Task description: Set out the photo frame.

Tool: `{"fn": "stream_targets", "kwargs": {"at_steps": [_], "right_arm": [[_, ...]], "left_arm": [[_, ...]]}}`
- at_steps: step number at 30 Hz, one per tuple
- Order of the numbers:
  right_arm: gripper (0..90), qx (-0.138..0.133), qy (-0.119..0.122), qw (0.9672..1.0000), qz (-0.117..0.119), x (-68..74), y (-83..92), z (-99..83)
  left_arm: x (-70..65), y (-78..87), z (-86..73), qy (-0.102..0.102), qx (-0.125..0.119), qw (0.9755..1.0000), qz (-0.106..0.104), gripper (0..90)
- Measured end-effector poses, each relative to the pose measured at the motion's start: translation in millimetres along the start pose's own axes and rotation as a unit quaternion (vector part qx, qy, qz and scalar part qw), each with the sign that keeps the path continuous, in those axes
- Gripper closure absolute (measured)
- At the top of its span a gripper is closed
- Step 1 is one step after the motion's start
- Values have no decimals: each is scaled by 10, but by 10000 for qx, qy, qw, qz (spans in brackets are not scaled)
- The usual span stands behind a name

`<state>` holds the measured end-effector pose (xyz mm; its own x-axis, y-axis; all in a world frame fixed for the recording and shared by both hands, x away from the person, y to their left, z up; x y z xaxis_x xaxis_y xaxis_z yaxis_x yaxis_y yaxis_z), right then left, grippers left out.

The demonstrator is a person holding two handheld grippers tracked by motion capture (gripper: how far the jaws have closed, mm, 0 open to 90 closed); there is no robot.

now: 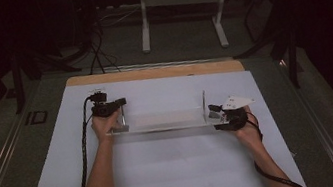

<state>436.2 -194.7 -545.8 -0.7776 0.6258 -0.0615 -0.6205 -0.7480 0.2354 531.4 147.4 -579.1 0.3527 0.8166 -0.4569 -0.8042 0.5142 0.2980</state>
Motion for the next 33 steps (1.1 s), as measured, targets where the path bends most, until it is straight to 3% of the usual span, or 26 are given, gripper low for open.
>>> {"fn": "stream_targets", "kwargs": {"at_steps": [9,19,24,30,33], "right_arm": [[487,22,-80,10000,-25,0,0,5],[488,65,-77,9999,-40,6,4,3],[488,57,-117,9999,-51,-1,1,13],[487,58,-125,9999,-54,-3,-1,16],[488,45,-146,9999,-71,-9,-3,23]], "left_arm": [[-5,11,2,-53,-36,10000,18,833],[-12,75,21,-38,-184,9998,41,725],[-17,212,91,-88,-323,9994,-15,704],[-58,408,181,-398,-390,9984,-64,668],[-92,520,181,-458,-438,9978,-205,646]]}}
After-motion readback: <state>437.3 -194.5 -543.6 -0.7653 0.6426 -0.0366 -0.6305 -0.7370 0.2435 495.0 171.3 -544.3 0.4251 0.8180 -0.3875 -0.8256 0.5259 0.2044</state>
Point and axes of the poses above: each handheld gripper's, and its own axes: y roughly backward along the jaws, z roughly out of its top, x roughly to its left, the point moved 9 cm from there along -y, roughly forward along the jaws, and after that the axes turned 15 degrees about -x, right-handed, at the moved point
